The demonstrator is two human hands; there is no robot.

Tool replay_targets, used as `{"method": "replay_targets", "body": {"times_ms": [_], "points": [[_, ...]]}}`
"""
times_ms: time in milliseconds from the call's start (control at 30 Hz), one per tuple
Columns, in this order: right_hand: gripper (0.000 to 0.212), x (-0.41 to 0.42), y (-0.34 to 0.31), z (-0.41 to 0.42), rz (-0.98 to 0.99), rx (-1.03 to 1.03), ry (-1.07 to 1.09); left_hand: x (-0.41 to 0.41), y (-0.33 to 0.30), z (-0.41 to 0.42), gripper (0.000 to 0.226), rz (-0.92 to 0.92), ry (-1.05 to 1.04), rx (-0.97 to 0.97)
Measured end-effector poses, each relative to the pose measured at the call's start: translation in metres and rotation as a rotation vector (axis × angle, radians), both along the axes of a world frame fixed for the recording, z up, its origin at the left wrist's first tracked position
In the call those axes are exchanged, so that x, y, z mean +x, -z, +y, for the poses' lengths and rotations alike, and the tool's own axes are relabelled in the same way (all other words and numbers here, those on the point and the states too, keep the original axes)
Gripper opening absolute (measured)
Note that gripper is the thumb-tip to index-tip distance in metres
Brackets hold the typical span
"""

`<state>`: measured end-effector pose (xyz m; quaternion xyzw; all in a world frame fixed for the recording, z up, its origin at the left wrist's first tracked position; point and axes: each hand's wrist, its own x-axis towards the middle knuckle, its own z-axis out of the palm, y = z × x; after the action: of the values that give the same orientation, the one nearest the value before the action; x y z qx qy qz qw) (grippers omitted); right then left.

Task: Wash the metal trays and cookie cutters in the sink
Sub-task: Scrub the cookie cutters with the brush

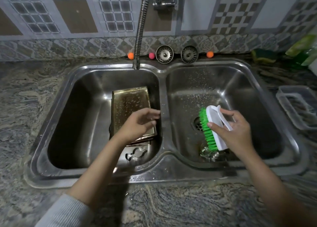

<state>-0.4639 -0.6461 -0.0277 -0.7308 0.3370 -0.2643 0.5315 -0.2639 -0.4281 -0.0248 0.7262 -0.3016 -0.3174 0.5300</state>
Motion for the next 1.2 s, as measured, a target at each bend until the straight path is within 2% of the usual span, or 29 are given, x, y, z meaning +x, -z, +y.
{"method": "replay_targets", "body": {"times_ms": [100,300,433,567,633,767,900,967,1067,1100,1200], "points": [[0.053,-0.013,-0.006,-0.029,-0.010,-0.009,0.015,-0.035,-0.011,-0.059,0.031,-0.088,0.096,0.062],[0.054,-0.051,0.001,-0.086,0.038,0.020,0.038,-0.097,0.043,-0.161,0.054,-0.235,0.447,0.510],[0.053,-0.074,0.009,-0.113,0.080,0.046,0.003,-0.119,0.074,-0.198,0.053,-0.435,0.644,0.699],[0.052,-0.090,0.017,-0.133,0.085,0.073,-0.050,-0.135,0.100,-0.221,0.058,-0.711,0.673,0.866],[0.052,-0.096,0.018,-0.141,0.075,0.067,-0.063,-0.139,0.105,-0.227,0.058,-0.768,0.651,0.902],[0.050,-0.105,0.017,-0.156,0.047,0.067,-0.079,-0.132,0.117,-0.228,0.067,-0.699,0.572,0.988],[0.049,-0.108,0.013,-0.169,0.013,0.060,-0.086,-0.126,0.114,-0.221,0.081,-0.581,0.554,0.985],[0.049,-0.108,0.011,-0.172,-0.005,0.059,-0.085,-0.121,0.114,-0.217,0.073,-0.533,0.538,0.942],[0.051,-0.107,0.009,-0.175,-0.022,0.056,-0.092,-0.113,0.114,-0.212,0.031,-0.442,0.473,0.854],[0.051,-0.107,0.010,-0.176,-0.023,0.057,-0.098,-0.111,0.112,-0.211,0.026,-0.438,0.466,0.868],[0.054,-0.108,0.004,-0.180,-0.033,0.040,-0.100,-0.107,0.111,-0.209,0.045,-0.426,0.468,0.964]]}}
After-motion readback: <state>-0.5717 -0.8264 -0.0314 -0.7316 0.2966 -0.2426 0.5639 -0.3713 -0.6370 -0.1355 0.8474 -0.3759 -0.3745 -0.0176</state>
